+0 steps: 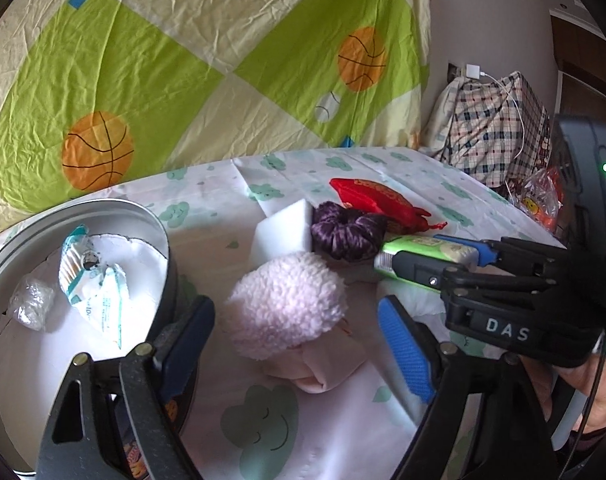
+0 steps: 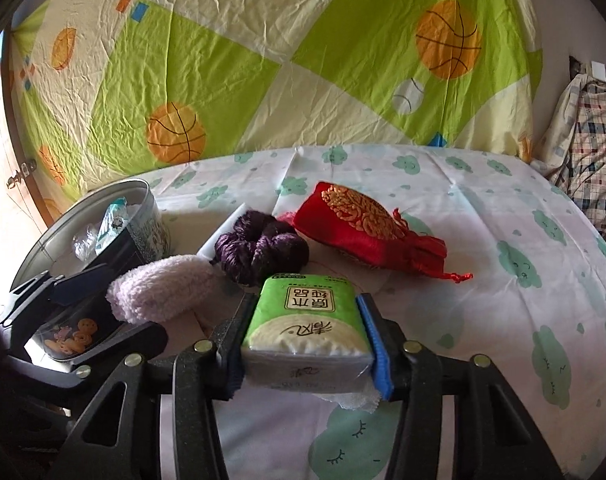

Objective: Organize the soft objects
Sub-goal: 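Close the right gripper on the green tissue pack, then close the left gripper on the pink fuzzy ball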

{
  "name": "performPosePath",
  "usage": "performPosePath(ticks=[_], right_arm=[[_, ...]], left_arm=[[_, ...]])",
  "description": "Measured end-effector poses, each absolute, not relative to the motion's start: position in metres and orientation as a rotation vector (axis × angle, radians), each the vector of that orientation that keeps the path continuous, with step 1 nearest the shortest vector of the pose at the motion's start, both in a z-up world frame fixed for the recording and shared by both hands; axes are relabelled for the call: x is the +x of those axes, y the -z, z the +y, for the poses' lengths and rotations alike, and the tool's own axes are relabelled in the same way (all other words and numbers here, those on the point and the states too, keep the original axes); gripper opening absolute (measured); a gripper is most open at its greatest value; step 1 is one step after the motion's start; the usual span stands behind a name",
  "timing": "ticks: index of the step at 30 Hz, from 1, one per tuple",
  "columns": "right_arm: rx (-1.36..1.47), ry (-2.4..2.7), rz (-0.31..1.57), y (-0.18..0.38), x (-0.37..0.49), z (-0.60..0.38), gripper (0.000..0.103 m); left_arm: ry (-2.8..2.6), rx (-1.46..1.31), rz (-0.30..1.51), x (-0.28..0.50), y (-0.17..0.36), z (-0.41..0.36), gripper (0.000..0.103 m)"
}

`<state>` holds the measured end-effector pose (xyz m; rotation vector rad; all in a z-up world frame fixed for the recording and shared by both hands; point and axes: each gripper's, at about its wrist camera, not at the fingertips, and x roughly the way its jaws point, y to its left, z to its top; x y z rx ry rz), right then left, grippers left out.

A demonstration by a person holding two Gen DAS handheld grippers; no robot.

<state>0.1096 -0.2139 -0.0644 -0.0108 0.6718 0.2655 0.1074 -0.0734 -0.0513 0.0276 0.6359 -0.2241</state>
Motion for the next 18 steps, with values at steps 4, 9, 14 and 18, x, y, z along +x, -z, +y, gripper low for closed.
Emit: performPosePath(ticks=[4, 9, 14, 18], right_arm=[[0.009, -0.252, 0.621, 0.059, 0.102, -0.219, 0.052], [0.044, -0.241, 0.588, 0.054, 0.098, -0.225, 0.052], [0.064, -0.248, 0.586, 0.053, 0.099, -0.229, 0.052], [0.071, -0.248, 0.584, 0.053, 0.099, -0.229, 0.052]], left_arm=[[0.223, 0.033, 0.638, 0.111, 0.052, -0.076, 0.079], [0.202, 0.076, 0.638, 0.116, 0.052, -0.084, 0.070], [0.169, 0.152, 0.649, 0.118, 0.055, -0.095, 0.064], [0.168, 0.187, 0.670, 0.122, 0.058, -0.101, 0.064]])
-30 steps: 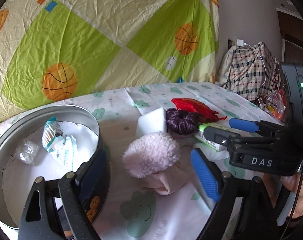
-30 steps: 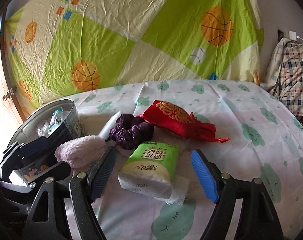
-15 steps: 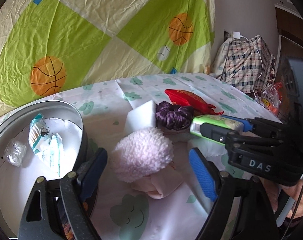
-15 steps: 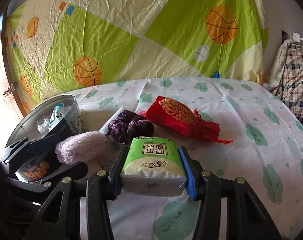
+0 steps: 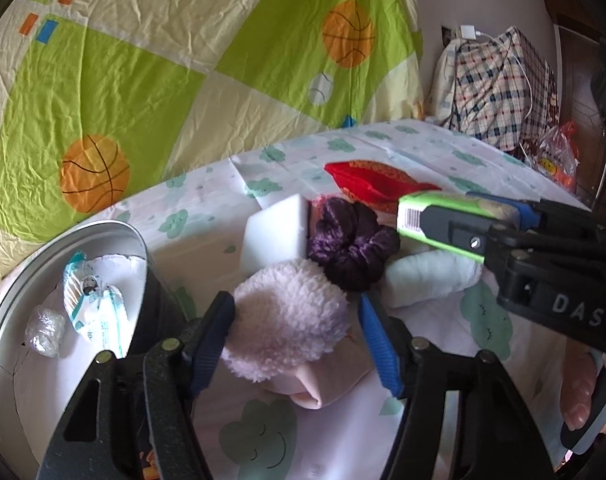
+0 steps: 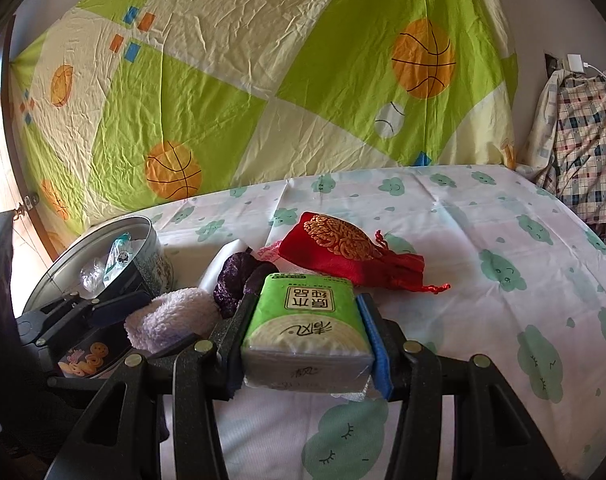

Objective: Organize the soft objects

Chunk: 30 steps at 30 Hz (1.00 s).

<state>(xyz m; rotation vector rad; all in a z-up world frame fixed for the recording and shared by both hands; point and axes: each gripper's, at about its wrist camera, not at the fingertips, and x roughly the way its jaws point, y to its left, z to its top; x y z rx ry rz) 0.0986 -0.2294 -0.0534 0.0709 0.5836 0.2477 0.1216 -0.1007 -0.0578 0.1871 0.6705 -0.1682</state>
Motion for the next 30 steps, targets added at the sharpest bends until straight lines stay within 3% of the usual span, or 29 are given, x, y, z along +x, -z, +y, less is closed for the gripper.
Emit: performPosePath(ticks=[3, 8, 13, 30], right_arm=[[0.071, -0.248, 0.585, 0.054, 0.099, -0.230, 0.052], [0.075, -0.248, 0.583, 0.053, 0.098, -0.230, 0.052], [0.060, -0.243, 0.566, 0.053, 0.095, -0.228, 0.052], [0.040, -0.231, 0.466, 0.043, 0.079, -0.227, 0.052]], left_arm=[[0.191, 0.189, 0.726, 0.129, 0.064, -0.103, 0.064], [0.203, 0.142, 0.768, 0.136, 0.068, -0.097, 0.035], [0.203, 0.086, 0.741, 0.133, 0.065, -0.088, 0.019], [0.175, 0.002, 0.541, 0.109, 0.042, -0.067, 0.016]])
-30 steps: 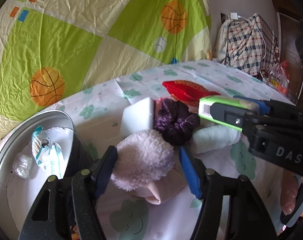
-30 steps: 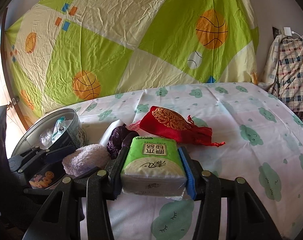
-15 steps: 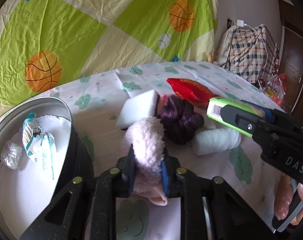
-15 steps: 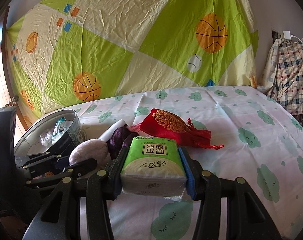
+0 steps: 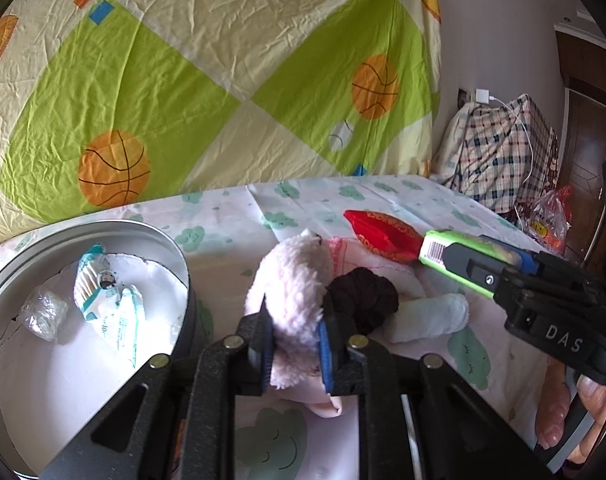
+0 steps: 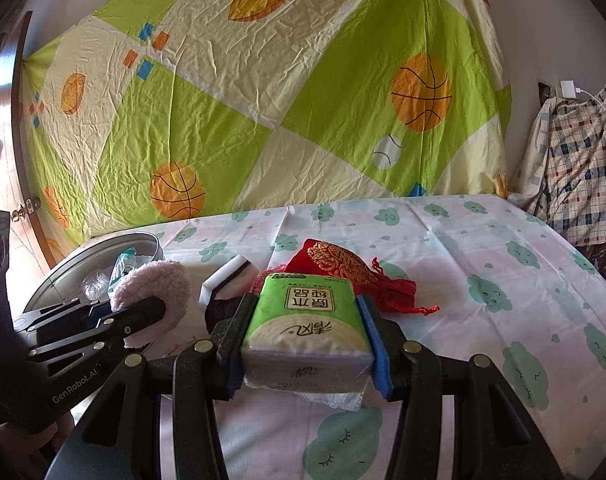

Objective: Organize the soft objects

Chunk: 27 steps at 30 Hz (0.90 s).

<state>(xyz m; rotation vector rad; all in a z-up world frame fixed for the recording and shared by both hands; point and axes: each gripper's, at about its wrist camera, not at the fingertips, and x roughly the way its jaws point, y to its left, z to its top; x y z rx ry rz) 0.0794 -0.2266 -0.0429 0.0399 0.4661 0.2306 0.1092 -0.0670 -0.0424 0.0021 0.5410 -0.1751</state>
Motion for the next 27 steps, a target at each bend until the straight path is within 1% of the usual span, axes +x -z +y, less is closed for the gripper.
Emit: performPosePath(ticks=[13, 27], right_arm=[[0.005, -0.212, 0.356, 0.034, 0.063, -0.218, 0.052], [0.009, -0.229, 0.302, 0.031, 0.057, -0.209, 0.052]], left_arm=[[0.136, -0.010, 0.405, 0.087, 0.031, -0.061, 0.016], [0.105, -0.066, 0.357, 0.078, 0.029, -0.049, 0.016]])
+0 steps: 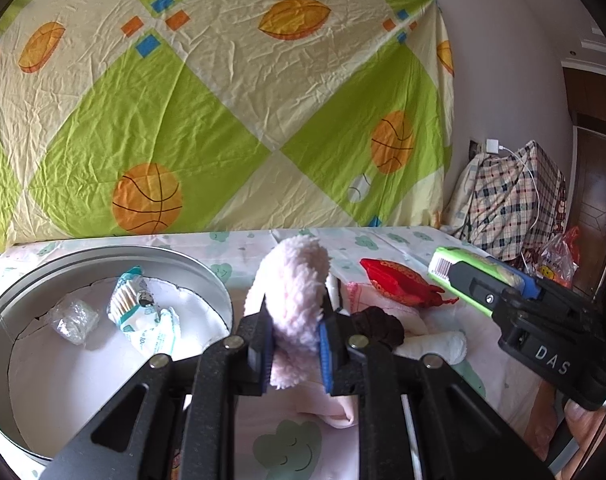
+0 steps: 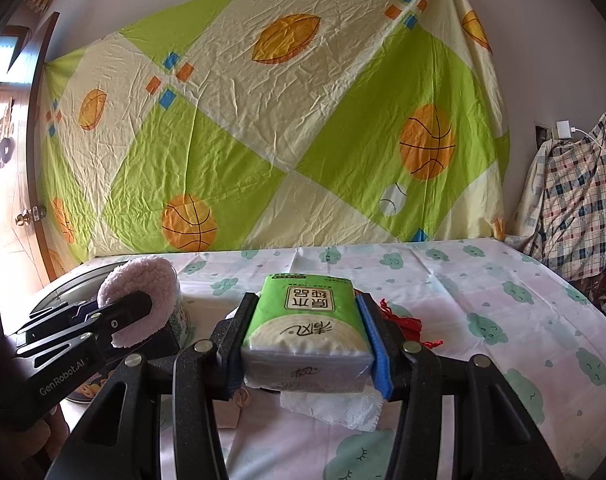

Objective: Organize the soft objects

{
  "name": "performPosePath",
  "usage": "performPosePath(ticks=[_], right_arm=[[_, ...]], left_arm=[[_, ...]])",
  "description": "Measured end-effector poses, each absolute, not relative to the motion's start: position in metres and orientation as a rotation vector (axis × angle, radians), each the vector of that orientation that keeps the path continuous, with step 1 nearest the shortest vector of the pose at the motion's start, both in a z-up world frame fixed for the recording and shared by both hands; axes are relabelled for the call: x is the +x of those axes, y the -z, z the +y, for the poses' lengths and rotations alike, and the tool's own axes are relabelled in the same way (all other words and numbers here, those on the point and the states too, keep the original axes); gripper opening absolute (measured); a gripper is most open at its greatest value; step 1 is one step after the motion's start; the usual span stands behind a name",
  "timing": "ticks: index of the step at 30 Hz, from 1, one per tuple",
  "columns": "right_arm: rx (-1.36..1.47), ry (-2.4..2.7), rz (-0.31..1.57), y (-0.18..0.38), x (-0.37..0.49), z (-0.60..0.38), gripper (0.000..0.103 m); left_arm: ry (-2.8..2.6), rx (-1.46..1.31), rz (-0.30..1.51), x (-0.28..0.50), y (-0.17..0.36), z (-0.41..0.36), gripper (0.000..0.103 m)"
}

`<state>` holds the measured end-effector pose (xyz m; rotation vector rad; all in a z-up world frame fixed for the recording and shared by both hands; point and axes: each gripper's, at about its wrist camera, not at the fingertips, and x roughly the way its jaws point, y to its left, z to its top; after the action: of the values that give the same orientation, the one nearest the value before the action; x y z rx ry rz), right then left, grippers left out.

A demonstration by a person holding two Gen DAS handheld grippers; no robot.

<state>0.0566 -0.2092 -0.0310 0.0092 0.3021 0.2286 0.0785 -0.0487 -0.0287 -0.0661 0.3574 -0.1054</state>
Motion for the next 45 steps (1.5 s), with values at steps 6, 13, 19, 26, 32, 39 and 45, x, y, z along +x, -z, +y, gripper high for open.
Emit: performPosePath(ticks=[6, 13, 19, 26, 32, 39, 45], right_arm=[[0.002, -0.246, 0.296, 0.031, 0.056, -0.199, 0.052], [-0.010, -0.273, 0.289, 0.031, 0.056, -0.186, 0.052], [0.000, -0.302, 0.281, 0.031, 0.055, -0.180, 0.052], [-0.007, -0.334, 0.271, 0.030, 0.055, -0.168, 0.052], [-0.009, -0.355, 0.263, 0.030, 0.054, -0.160, 0.052], [-0.013, -0.376, 0.260, 0.030, 0.054, -0.151, 0.052], [-0.021, -0.400, 0.263, 0.031, 0.055, -0.141, 0.052]], left_arm=[[0.085, -0.091, 0.342, 0.073, 0.029, -0.040, 0.016], [0.066, -0.109, 0.329, 0.069, 0.028, -0.032, 0.016], [0.039, -0.099, 0.307, 0.062, 0.026, -0.027, 0.016], [0.019, -0.115, 0.301, 0.059, 0.025, -0.016, 0.016], [0.005, -0.127, 0.295, 0.057, 0.026, -0.007, 0.016], [-0.009, -0.139, 0.288, 0.055, 0.026, 0.003, 0.016], [-0.021, -0.137, 0.285, 0.053, 0.026, 0.009, 0.016]])
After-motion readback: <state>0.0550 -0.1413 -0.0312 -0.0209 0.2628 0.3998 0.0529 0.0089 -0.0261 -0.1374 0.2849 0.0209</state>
